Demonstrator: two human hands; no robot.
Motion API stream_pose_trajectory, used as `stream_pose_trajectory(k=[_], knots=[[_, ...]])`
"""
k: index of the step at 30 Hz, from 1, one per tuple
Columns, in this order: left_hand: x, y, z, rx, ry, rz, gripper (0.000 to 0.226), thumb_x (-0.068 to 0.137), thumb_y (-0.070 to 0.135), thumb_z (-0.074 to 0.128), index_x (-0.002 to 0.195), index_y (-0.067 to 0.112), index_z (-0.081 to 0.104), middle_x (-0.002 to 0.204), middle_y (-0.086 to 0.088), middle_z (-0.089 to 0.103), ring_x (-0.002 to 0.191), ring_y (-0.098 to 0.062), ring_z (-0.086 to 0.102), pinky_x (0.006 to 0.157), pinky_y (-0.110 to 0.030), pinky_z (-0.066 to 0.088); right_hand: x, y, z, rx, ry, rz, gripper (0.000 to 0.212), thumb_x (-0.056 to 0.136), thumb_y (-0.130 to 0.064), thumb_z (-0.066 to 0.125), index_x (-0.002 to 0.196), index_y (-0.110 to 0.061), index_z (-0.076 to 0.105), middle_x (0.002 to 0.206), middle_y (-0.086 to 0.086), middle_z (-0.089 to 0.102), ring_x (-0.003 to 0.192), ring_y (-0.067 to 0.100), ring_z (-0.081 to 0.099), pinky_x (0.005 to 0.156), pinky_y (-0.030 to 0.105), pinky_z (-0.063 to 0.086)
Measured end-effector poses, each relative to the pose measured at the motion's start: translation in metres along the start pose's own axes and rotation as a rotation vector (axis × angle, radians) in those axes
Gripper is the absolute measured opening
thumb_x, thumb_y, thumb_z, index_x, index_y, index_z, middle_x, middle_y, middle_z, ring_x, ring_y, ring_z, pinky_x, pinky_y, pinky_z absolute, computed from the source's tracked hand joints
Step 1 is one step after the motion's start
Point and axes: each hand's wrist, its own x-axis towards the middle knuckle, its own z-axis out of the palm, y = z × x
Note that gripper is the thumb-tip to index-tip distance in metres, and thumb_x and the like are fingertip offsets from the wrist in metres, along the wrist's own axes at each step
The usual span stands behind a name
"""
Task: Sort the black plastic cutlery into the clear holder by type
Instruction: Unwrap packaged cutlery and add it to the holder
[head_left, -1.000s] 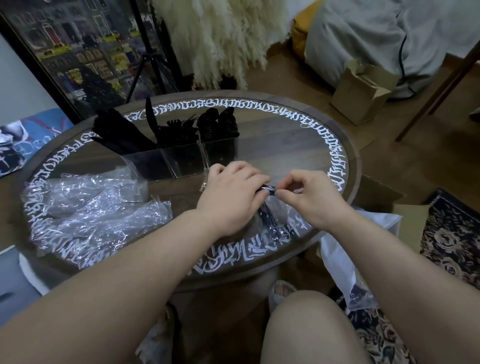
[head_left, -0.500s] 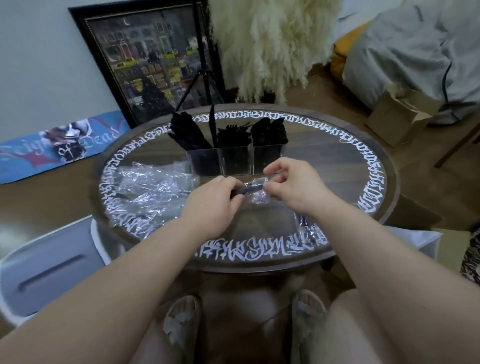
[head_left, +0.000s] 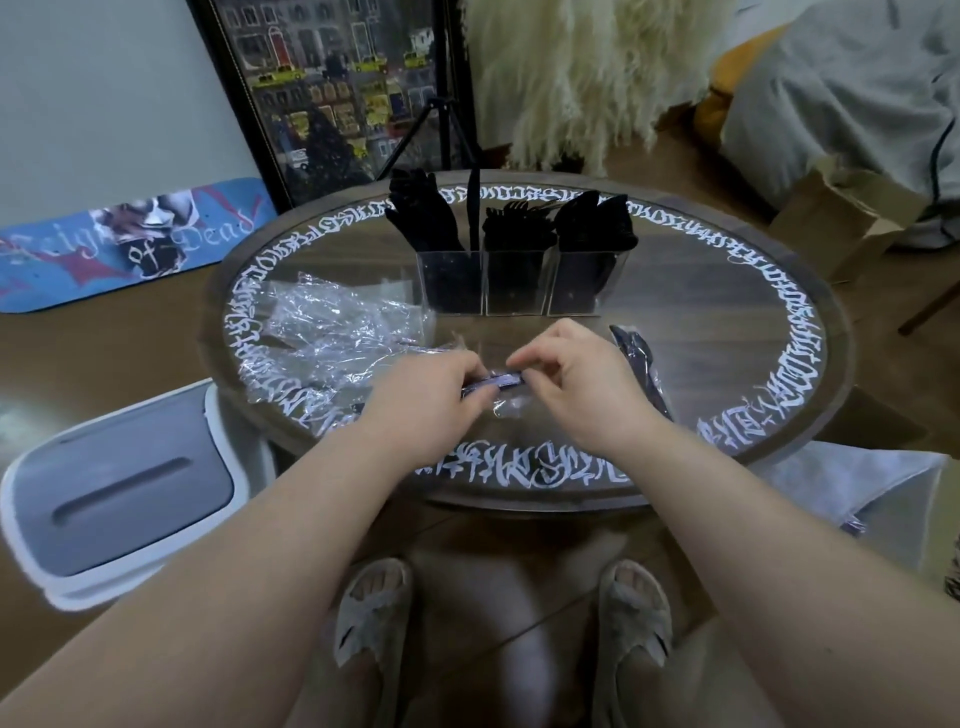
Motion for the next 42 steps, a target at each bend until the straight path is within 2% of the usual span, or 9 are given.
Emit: stream_pose_trajectory(k=[7, 14, 17, 21, 25, 27, 32, 38, 42], knots=[[0.007, -0.013, 0.0, -0.071, -0.041, 0.02, 0.013, 0.094, 0.041, 0.053, 0.088, 0.03, 0.056, 0.073, 0.012, 0.056, 0.069, -0.009, 0.052, 0.057, -0.026, 0.036, 0.012, 0.004, 0.001, -0.024, -0.046, -0.043, 0.013, 0.09, -0.016, 0.063, 0.096, -0.023, 0.072, 0.087, -0.018, 0.046, 0.081, 0.005, 0.049, 0.081, 0.024, 0.045], [0.007, -0.015, 0.0, -0.09, -0.019, 0.055, 0.011, 0.093, 0.04, 0.055, 0.095, 0.031, 0.061, 0.079, 0.014, 0.059, 0.078, -0.01, 0.056, 0.067, -0.027, 0.043, 0.014, 0.003, 0.001, -0.027, -0.075, -0.047, 0.013, 0.092, -0.015, 0.059, 0.089, -0.025, 0.067, 0.085, -0.016, 0.045, 0.077, 0.003, 0.048, 0.078, 0.024, 0.043], [0.009, -0.013, -0.001, -0.184, -0.026, 0.045, 0.009, 0.094, 0.037, 0.055, 0.092, 0.031, 0.061, 0.08, 0.013, 0.062, 0.078, -0.009, 0.057, 0.07, -0.029, 0.047, 0.014, 0.005, 0.0, 0.057, -0.034, -0.034, 0.014, 0.091, -0.014, 0.06, 0.085, -0.025, 0.066, 0.085, -0.014, 0.045, 0.075, 0.001, 0.047, 0.073, 0.018, 0.039], [0.012, -0.014, -0.003, -0.211, -0.047, 0.015, 0.012, 0.096, 0.034, 0.052, 0.095, 0.029, 0.063, 0.074, 0.015, 0.056, 0.069, -0.002, 0.051, 0.059, -0.021, 0.038, 0.014, 0.006, -0.006, 0.252, 0.029, 0.022, 0.021, 0.088, -0.013, 0.064, 0.079, -0.032, 0.066, 0.088, -0.01, 0.049, 0.073, 0.0, 0.048, 0.07, 0.01, 0.04], [0.012, -0.023, -0.005, -0.219, -0.035, -0.052, 0.014, 0.097, 0.033, 0.052, 0.098, 0.027, 0.064, 0.074, 0.017, 0.055, 0.069, 0.001, 0.05, 0.057, -0.016, 0.035, 0.014, 0.009, -0.022, 0.487, 0.067, 0.121, 0.02, 0.09, -0.008, 0.06, 0.079, -0.024, 0.064, 0.074, -0.005, 0.054, 0.069, 0.008, 0.048, 0.069, 0.027, 0.046], [0.012, -0.021, -0.004, -0.201, -0.026, -0.051, 0.013, 0.095, 0.035, 0.054, 0.098, 0.027, 0.064, 0.08, 0.015, 0.06, 0.074, -0.001, 0.053, 0.062, -0.016, 0.041, 0.012, 0.01, -0.023, 0.451, 0.051, 0.124, 0.018, 0.089, -0.007, 0.059, 0.081, -0.023, 0.064, 0.071, -0.006, 0.054, 0.065, 0.006, 0.047, 0.067, 0.025, 0.044], [0.01, -0.007, 0.0, -0.098, -0.002, 0.033, 0.012, 0.091, 0.039, 0.059, 0.094, 0.028, 0.063, 0.083, 0.01, 0.063, 0.078, -0.011, 0.057, 0.069, -0.029, 0.047, 0.011, 0.006, -0.006, 0.044, -0.019, -0.062, 0.026, 0.088, -0.013, 0.062, 0.109, -0.029, 0.066, 0.077, -0.012, 0.048, 0.068, 0.002, 0.047, 0.069, 0.015, 0.039], [0.012, -0.005, 0.0, -0.135, 0.013, 0.058, 0.016, 0.092, 0.041, 0.055, 0.096, 0.031, 0.066, 0.08, 0.014, 0.063, 0.074, -0.004, 0.055, 0.067, -0.027, 0.046, 0.015, 0.007, 0.0, 0.021, 0.005, -0.059, 0.011, 0.086, -0.013, 0.066, 0.085, -0.022, 0.072, 0.078, -0.013, 0.046, 0.07, 0.002, 0.049, 0.072, 0.023, 0.043], [0.012, -0.006, 0.0, -0.181, -0.003, 0.069, 0.015, 0.095, 0.036, 0.052, 0.094, 0.029, 0.066, 0.073, 0.018, 0.057, 0.071, 0.0, 0.052, 0.062, -0.02, 0.04, 0.014, 0.009, 0.0, 0.098, 0.011, -0.034, 0.01, 0.086, -0.013, 0.067, 0.081, -0.022, 0.069, 0.08, -0.011, 0.051, 0.071, 0.002, 0.05, 0.072, 0.02, 0.043]])
